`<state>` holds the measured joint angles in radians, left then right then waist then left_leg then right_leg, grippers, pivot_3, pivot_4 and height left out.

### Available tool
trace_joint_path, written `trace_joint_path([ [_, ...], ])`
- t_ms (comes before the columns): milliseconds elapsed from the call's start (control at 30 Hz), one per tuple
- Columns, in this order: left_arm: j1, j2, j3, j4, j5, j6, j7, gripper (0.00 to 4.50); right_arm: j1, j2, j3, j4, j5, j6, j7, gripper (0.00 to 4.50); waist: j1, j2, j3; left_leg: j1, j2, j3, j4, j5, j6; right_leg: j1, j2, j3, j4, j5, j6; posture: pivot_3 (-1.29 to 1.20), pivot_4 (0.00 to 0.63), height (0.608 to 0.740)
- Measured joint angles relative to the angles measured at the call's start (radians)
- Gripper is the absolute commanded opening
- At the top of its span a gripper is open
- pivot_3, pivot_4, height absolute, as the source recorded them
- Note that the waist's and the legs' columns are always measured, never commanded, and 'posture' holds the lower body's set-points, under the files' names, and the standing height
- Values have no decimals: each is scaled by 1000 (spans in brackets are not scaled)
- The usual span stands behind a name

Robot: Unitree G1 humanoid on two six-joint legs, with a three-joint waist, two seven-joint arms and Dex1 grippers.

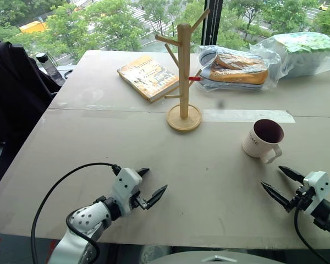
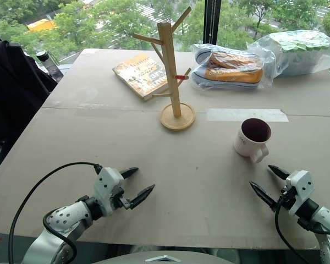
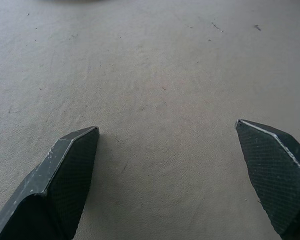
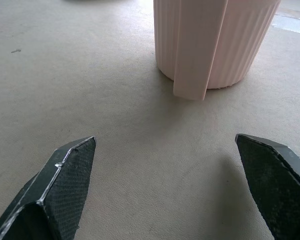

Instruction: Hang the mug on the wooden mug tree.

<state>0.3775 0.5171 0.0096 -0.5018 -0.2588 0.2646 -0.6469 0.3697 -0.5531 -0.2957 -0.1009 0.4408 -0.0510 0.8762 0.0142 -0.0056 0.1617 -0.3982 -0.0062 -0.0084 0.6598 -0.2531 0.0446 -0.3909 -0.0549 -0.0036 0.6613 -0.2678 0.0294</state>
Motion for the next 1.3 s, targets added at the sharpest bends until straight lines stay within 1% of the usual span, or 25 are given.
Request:
trace_joint_path([
  [233, -11, 4, 2, 0, -46, 12, -24, 4500, 1, 0, 1, -1, -2, 2, -4, 4411, 0, 0, 0, 0, 0, 0, 0, 0, 0, 0, 0, 0, 0, 0, 0, 0, 150, 740],
  [667, -21, 9, 2, 0, -59, 13, -27, 4500, 1, 1, 1, -8, -2, 3, -23, 4411, 0, 0, 0, 0, 0, 0, 0, 0, 0, 0, 0, 0, 0, 0, 0, 0, 150, 740],
  [800, -33, 15, 2, 0, -59, 13, -30, 4500, 0, 21, 1, -18, -2, 6, -51, 4411, 0, 0, 0, 0, 0, 0, 0, 0, 0, 0, 0, 0, 0, 0, 0, 0, 150, 740],
  [933, -71, 43, 0, -27, -61, 23, -48, 4500, -10, 63, 1, -64, 6, 48, -127, 4411, 0, 0, 0, -1, 0, 0, 0, 0, 0, 0, 0, 0, 0, 0, 0, 0, 150, 740],
  [1067, -183, 75, -4, -71, -121, 93, -77, 4500, -29, 186, -8, -132, 0, 75, -296, 4411, 2, 1, 0, -1, 0, 0, 0, 0, 0, -1, 0, -1, 1, 0, 0, 0, 150, 740],
  [1167, -264, 116, -23, -122, -161, 146, -112, 4500, -33, 269, -3, -185, -39, 75, -416, 4411, 0, 1, 0, -3, 0, 1, 0, 0, 0, -3, 0, 0, 0, 0, 0, 0, 150, 740],
  [1233, -303, 133, -39, -150, -180, 181, -129, 4500, -30, 299, 6, -207, -73, 75, -470, 4411, -3, 1, 0, -3, 0, 2, 0, 0, 0, -3, 0, 1, 0, 0, 0, 0, 150, 740],
  [1300, -319, 138, -50, -156, -189, 194, -135, 4500, -30, 311, 11, -208, -89, 75, -490, 4411, -2, 1, 0, -3, 0, 1, -1, 0, 0, -3, 1, 0, 0, 0, 0, 0, 150, 740],
])
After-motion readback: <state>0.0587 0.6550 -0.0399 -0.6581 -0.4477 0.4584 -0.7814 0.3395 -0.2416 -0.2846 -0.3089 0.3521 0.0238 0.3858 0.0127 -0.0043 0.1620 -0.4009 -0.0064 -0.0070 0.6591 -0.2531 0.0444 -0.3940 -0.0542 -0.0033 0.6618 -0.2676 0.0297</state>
